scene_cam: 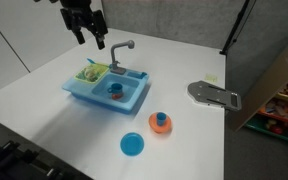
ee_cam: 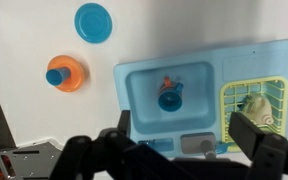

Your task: Move the cup to the sink counter

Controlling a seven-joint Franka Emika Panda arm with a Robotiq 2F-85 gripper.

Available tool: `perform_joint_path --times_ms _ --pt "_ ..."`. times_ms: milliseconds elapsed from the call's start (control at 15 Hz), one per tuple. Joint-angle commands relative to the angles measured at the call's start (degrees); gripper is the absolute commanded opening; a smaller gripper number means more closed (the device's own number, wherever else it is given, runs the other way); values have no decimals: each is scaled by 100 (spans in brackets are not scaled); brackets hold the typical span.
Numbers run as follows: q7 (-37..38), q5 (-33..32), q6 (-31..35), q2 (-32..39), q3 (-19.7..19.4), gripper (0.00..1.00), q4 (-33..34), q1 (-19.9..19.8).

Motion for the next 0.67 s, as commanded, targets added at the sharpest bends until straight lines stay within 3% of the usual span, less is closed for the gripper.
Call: perform_joint_path --times_ms 0,600 --pt "536 7 345 571 39 100 283 54" --pt "400 264 400 1883 7 100 977 100"
